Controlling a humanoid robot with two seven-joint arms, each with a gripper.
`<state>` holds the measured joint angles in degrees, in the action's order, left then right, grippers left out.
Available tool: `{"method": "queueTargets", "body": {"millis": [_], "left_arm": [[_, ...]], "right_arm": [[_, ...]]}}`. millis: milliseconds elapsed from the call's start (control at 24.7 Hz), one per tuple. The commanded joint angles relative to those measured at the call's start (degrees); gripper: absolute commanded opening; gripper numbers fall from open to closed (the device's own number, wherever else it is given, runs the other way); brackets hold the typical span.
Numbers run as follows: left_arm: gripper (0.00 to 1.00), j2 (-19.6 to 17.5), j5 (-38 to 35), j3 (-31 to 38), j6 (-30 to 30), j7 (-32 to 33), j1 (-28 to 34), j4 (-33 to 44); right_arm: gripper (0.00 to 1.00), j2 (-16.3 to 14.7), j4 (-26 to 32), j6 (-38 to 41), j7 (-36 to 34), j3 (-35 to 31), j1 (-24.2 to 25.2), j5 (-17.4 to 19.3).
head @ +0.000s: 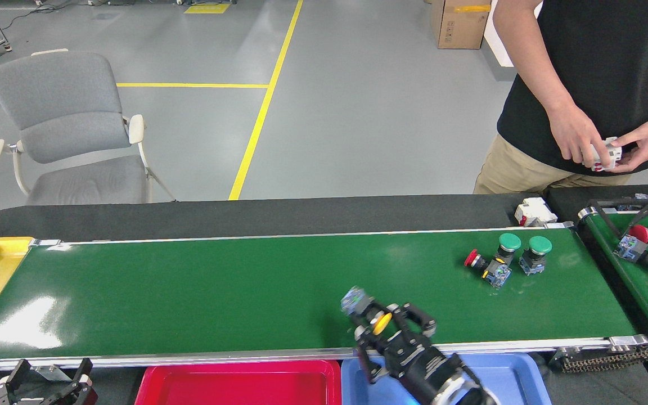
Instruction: Pick switch part from conveyor to tray
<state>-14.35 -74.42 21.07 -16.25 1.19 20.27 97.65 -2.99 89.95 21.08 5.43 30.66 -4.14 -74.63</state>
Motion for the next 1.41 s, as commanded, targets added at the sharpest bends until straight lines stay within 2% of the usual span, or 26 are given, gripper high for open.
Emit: {"method": "queueTargets", "body": {"millis": [0,81,243,323,445,525,606,728,849,970,1051,1172,1374], "left_arm": [[1.00,-0.1,0.1,0.5,-0.2,-0.2,-0.1,0.3],[1.00,-0.1,0.1,0.5,-0.1,-0.2,-0.1,0.0],[1.00,-0.1,0.1,0.7,0.3,-0.3,-0.2,-0.2],[1.00,-0.1,0.1,0.8,0.3,-0.3,-0.1,-0.2],[1.00,-0.1,0.5,1.7,0.2,-0.3,-0.1,0.1],[1.00,-0.1,0.9,2.5,0.3,-0.2,0.0,0.2],[1.00,0.5,0.9,2.7,0.3,-0.1,0.2,0.3],[1.00,1.5,0.9,2.7,1.0,0.5,0.5,0.5],[1.00,1.7,0.9,2.3,1.6,1.3,0.1,0.5],[1.00,1.7,0.9,2.0,1.6,1.4,-0.6,0.9],[1.00,1.8,0.8,1.8,1.8,1.4,-0.6,0.9],[1.00,1.7,0.8,1.8,1.8,1.4,-0.7,0.8],[1.00,1.5,0.8,1.8,1.7,1.4,-0.7,0.7]], "right_arm": [[0.97,0.4,0.8,7.0,-0.9,2.9,-0.3,-0.1],[1.00,0.6,0.8,8.7,-1.3,3.4,-0.2,0.0],[0.99,1.6,0.8,7.0,-1.3,1.3,0.4,0.7],[0.97,3.1,2.5,2.4,-1.4,-4.6,3.6,1.5],[0.94,4.3,5.1,-8.8,-1.9,-18.0,9.1,1.5],[0.95,6.4,7.6,-17.6,-7.8,-25.9,14.5,1.5],[0.97,5.7,9.4,-20.1,-13.7,-30.7,20.4,1.5],[0.97,4.9,9.7,-20.5,-14.4,-34.6,23.7,1.5],[0.97,5.1,9.5,-20.6,-12.3,-34.6,22.4,1.3],[0.97,4.8,8.7,-20.6,-6.0,-34.4,16.1,-0.8],[0.97,6.0,6.4,-20.8,-1.3,-33.4,10.6,-3.4],[0.97,7.2,0.8,-20.8,0.0,-30.7,4.1,-6.1],[0.97,7.6,-7.9,-20.9,0.2,-24.2,-2.6,-7.0]]}}
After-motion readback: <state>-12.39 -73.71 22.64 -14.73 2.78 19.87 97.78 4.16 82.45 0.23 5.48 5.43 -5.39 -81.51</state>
